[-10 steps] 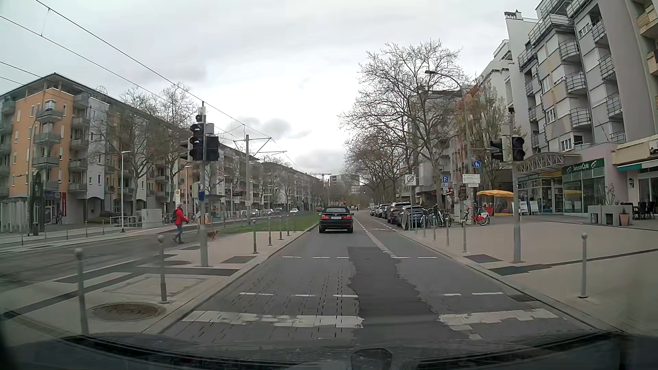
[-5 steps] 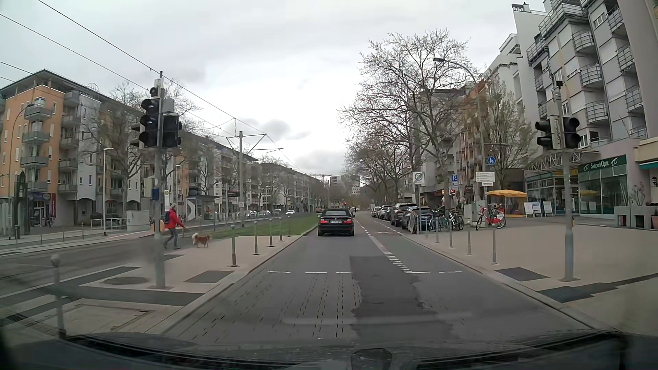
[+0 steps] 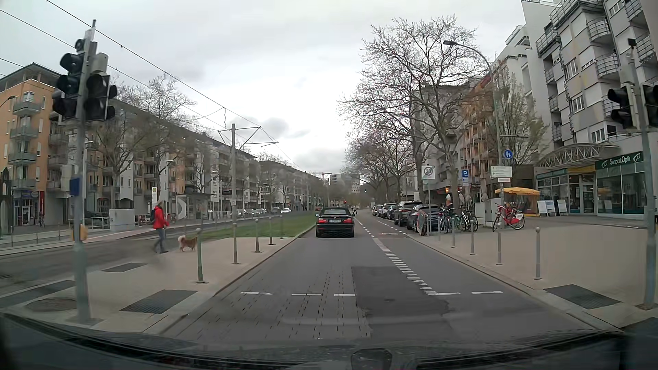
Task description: Follow the waypoints while adhering to traffic rules and regulations
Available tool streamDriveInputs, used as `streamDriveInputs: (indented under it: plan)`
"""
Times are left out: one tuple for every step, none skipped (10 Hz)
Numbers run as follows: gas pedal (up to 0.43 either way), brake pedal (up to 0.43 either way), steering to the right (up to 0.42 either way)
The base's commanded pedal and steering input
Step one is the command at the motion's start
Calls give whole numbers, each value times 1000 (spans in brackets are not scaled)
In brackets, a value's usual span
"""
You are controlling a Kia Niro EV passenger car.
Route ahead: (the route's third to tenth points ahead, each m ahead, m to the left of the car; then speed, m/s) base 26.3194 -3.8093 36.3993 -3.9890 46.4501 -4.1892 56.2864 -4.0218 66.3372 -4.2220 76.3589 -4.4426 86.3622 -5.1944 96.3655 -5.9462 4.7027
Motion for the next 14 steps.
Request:
streamDriveInputs:
  plan:
    - [28,0,2]
    - [28,0,2]
    - [28,0,2]
    - [28,0,3]
    - [28,0,2]
    - [28,0,2]
    - [39,0,2]
    - [39,0,4]
    - [39,0,3]
    - [39,0,4]
    - [39,0,3]
    - [39,0,3]
    - [47,0,3]
    - [47,0,3]
